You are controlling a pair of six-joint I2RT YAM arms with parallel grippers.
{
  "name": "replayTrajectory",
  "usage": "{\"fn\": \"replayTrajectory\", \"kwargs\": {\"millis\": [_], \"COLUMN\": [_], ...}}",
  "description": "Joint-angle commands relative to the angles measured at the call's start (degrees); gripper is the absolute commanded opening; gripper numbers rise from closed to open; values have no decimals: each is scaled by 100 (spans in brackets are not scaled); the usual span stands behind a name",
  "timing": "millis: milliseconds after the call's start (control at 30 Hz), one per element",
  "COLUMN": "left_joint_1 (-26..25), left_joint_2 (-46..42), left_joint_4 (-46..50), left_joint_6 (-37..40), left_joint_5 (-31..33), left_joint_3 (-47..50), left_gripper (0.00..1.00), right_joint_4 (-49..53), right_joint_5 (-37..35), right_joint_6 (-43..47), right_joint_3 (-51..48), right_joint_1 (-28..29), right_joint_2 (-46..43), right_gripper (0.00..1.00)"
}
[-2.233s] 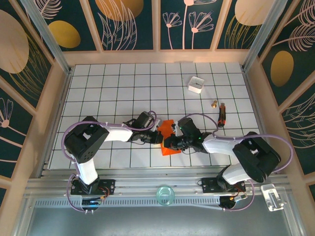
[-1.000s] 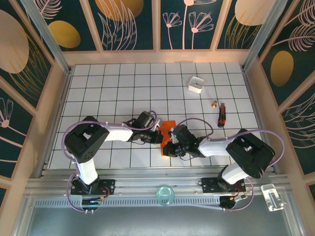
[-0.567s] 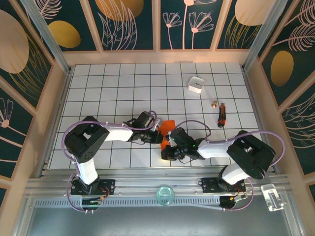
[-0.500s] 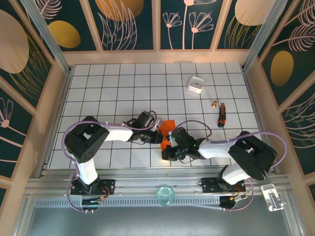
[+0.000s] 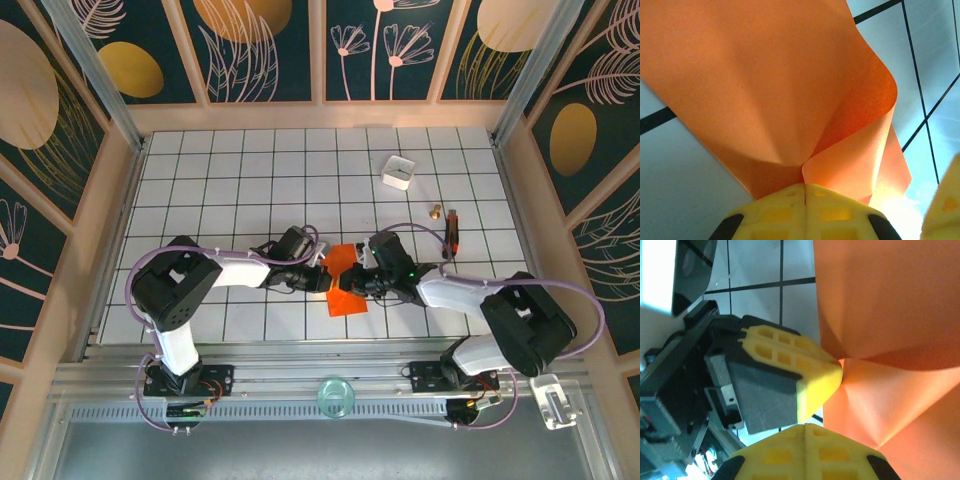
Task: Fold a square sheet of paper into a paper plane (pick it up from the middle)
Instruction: Fold the triangle at the bottom-center of the table.
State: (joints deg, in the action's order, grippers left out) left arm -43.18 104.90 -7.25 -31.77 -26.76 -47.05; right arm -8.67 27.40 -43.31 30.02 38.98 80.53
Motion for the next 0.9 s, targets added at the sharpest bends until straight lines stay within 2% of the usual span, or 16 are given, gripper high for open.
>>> {"fn": "replayTrajectory", "kwargs": {"millis": [0, 267, 500, 867], "left_joint_1": [13, 12, 12, 12], "left_joint_2": [838, 828, 845, 894], "left_joint_4": [777, 795, 826, 834], "left_joint_6": [132, 145, 202, 237], "left_joint_5": [1244, 1244, 1248, 1226], "left_joint_3": [279, 265, 236, 210], "left_gripper": [0, 0, 0, 0], "right_joint_4": [103, 2, -87, 91], "right_joint_5": [-225, -362, -384, 93], "right_joint_6": [202, 397, 450, 429], "right_joint_3": [230, 207, -189, 144], "right_joint_1": [-48, -225, -400, -628], "right_joint_2": [293, 764, 972, 311], "right_gripper": [0, 0, 0, 0]}}
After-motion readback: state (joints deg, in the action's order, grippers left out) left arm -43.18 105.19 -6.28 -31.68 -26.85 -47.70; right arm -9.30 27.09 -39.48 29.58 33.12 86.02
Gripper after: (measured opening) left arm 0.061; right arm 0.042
